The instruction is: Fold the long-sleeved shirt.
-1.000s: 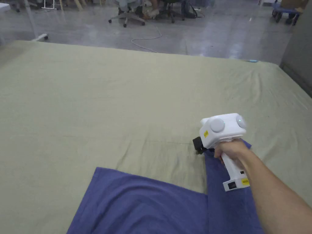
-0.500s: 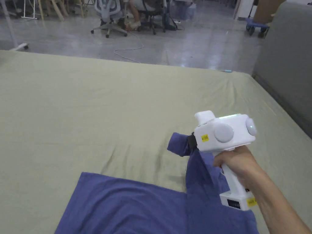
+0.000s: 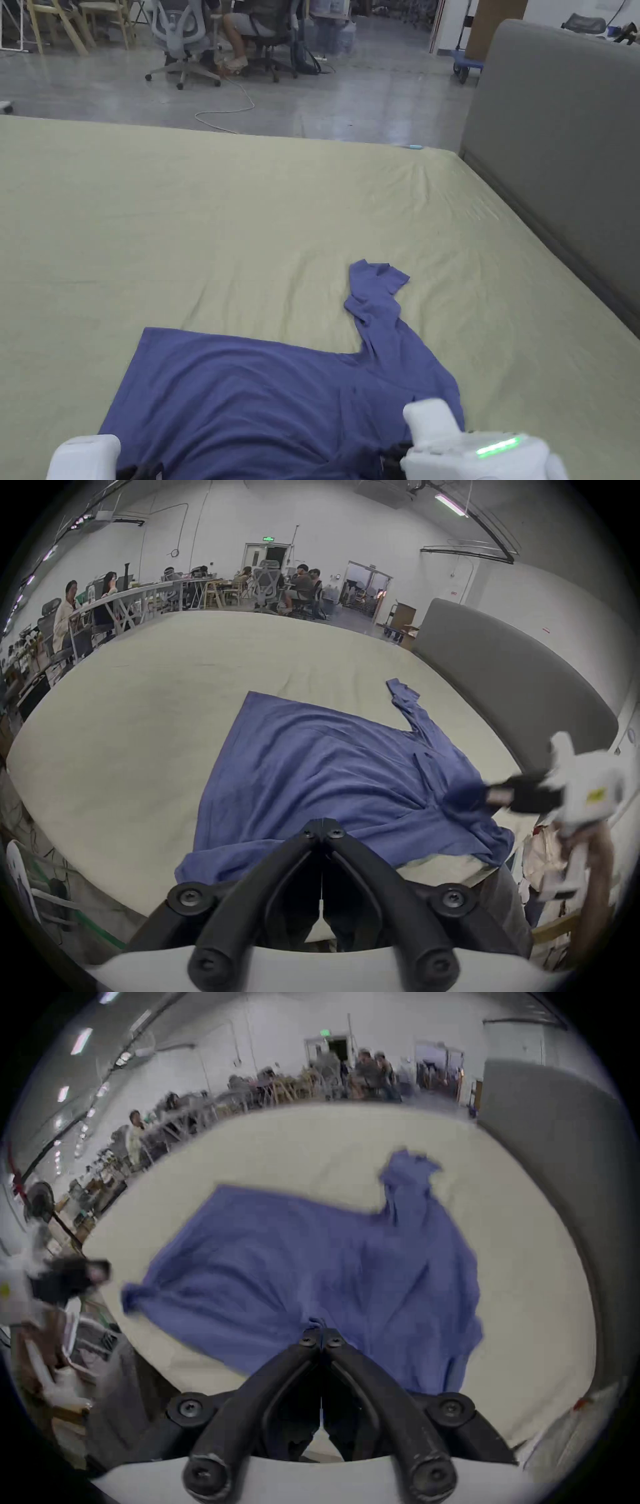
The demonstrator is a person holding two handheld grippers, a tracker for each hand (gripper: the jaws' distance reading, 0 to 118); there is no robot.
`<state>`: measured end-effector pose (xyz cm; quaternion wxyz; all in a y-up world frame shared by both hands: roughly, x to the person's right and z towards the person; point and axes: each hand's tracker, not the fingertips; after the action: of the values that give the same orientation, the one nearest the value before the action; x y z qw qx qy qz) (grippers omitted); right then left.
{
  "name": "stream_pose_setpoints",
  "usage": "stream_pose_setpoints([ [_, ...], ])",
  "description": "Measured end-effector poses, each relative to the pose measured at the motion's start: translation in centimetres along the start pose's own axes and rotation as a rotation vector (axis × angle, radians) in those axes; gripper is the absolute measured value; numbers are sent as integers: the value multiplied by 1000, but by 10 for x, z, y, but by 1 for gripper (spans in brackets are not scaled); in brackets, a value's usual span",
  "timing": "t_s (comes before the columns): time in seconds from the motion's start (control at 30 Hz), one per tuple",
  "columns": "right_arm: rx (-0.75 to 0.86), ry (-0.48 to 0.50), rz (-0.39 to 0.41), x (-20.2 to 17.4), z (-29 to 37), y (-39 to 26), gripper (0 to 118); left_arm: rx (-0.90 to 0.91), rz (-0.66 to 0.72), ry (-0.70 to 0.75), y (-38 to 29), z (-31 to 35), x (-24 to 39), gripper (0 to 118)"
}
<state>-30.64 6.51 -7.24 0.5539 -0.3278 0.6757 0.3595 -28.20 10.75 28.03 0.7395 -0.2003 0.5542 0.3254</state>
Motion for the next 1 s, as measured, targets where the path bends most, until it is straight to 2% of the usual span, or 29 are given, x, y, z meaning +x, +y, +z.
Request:
stream_pose_setpoints([
  [0.1,-124,-65,15,4,-46,-17,0,2,-8,-4,-2,7,3,0],
  [0.13,-106,-73,26,4,-53,-23,0,2,-8,-4,-3,9,3,0],
  [0.17,-42,-74,28,5,-51,-21,0,4,-6,-4,-3,11,3,0],
  [0.23,-68,-37,-26,8,-45,-14,0,11,1,-14,-2,12,2,0],
  [0.27,-73,-22,-34,9,-40,-9,7,13,1,-17,-1,12,2,0],
  [0.3,-54,-27,-46,10,-24,-8,30,13,-1,-17,0,12,2,0],
  [0.33,-8,-58,-75,10,-10,-5,81,18,-3,-13,1,12,2,0],
  [0.37,39,-48,-102,9,5,-5,111,23,0,-7,2,12,1,0],
  [0.4,76,-25,-122,7,20,-4,118,29,7,-5,3,13,0,0],
  [0.5,247,-23,-145,6,59,2,118,26,8,-12,6,12,-1,0],
  [0.53,251,-43,-150,4,64,6,106,21,-4,-8,8,10,0,0],
  [0.57,232,-47,-153,5,71,5,71,19,-15,-5,8,8,0,0],
  [0.6,216,-61,-151,4,72,8,10,18,-19,1,9,6,0,0],
  [0.63,217,-68,-137,1,72,10,0,15,-17,4,10,4,0,0],
  [0.7,216,-118,-135,1,62,12,0,5,-2,2,11,0,0,0],
  [0.77,170,-68,-115,2,56,20,0,3,-4,-5,14,-4,1,0],
  [0.83,187,-67,-140,5,56,20,0,-12,-22,-1,26,-16,1,0],
  [1.0,174,-40,-147,6,54,27,0,60,-14,55,102,-68,-17,0],
])
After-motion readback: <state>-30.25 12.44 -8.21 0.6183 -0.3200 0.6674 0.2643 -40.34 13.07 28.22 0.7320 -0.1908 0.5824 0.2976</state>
